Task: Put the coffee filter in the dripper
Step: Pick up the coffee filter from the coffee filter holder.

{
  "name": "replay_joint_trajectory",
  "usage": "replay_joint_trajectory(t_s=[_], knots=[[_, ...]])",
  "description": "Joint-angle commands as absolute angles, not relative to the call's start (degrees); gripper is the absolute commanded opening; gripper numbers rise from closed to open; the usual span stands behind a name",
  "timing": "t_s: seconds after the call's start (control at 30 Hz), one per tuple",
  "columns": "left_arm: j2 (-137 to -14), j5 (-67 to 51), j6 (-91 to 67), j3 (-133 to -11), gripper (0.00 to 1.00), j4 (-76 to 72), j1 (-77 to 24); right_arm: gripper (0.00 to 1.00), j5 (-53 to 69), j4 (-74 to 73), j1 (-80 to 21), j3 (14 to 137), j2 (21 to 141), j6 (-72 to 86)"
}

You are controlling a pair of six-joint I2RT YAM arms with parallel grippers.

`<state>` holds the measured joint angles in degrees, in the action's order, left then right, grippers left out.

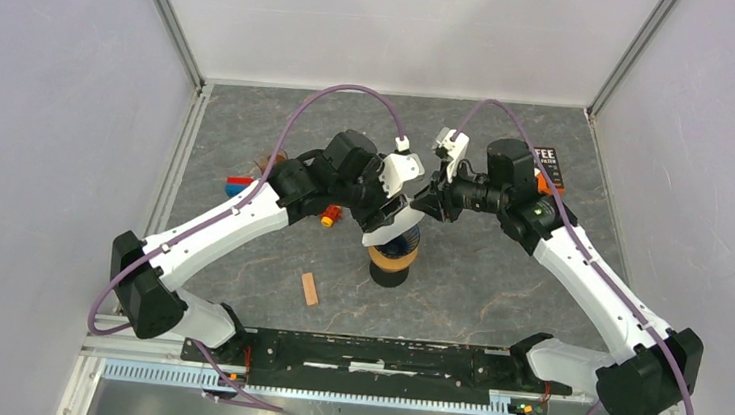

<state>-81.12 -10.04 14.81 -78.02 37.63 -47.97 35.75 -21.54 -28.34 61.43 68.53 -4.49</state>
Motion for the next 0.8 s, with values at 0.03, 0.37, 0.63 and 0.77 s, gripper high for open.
replay_joint_trajectory(t_s=[0.03, 0.37, 0.63, 0.77], knots=[[-79.11, -11.96, 13.76, -79.69, 0.64, 35.34, -47.72, 0.32, 34.82, -20.13, -28.47, 62.25, 66.05, -6.23], [-79.58, -14.87, 14.87, -81.51, 0.42, 36.87, -47.72, 0.37, 34.04, -19.96, -28.48, 62.06, 64.65, -6.66], [-80.25, -16.44, 14.46, -83.33, 0.26, 37.24, -47.72, 0.38, 33.14, -20.55, -28.2, 62.89, 63.73, -7.28], [-80.38, -16.63, 14.41, -83.14, 0.13, 37.27, -47.72, 0.38, 32.53, -20.86, -27.87, 62.95, 63.34, -7.65]])
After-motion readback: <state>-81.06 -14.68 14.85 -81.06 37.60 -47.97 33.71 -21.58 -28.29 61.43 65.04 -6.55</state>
